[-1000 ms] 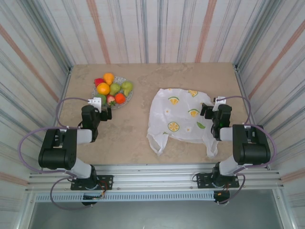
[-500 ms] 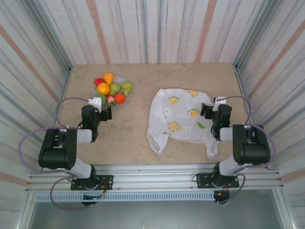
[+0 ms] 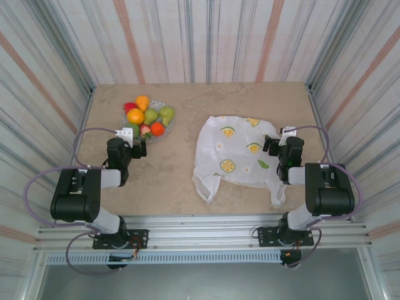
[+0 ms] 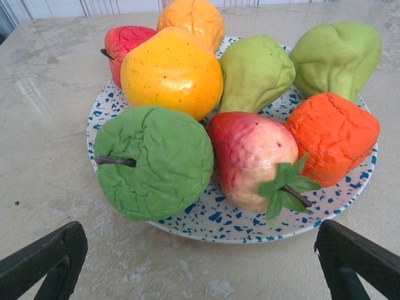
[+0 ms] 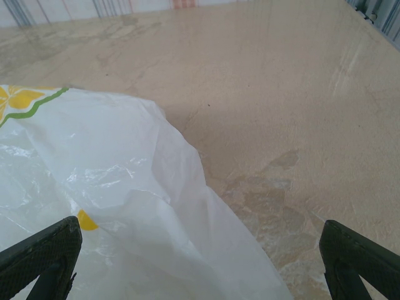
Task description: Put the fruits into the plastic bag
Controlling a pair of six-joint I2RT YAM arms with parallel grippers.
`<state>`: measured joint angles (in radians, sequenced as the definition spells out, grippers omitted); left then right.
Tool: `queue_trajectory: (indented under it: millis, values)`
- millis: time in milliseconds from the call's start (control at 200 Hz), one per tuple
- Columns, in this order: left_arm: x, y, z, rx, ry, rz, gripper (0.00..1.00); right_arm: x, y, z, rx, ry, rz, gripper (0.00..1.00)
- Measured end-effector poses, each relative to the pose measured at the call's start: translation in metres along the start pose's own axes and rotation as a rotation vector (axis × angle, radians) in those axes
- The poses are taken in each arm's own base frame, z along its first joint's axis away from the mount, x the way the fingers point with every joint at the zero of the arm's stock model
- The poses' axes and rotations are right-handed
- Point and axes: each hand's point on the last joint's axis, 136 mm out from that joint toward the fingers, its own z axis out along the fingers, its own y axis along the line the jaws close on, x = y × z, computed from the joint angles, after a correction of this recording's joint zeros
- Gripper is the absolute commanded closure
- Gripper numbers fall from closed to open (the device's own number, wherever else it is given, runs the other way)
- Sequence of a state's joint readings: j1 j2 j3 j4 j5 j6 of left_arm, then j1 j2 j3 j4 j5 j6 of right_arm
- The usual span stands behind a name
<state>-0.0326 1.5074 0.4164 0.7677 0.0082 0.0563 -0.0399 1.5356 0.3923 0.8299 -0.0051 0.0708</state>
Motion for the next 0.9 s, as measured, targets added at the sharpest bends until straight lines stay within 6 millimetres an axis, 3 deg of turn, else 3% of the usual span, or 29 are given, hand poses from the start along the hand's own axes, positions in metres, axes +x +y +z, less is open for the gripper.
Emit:
queue_trajectory:
  millis: [726, 897]
  values:
    - [0.000, 0.001, -0.002, -0.002, 0.009, -0.001, 0.01, 0.003, 0.003, 0.000, -0.002, 0.038, -0.005, 0.01]
    - [-0.021, 0.018, -0.023, -0.098, -0.017, -0.040, 0.01, -0.026, 0.013, -0.012, -0.007, 0.001, -0.021, 0.01]
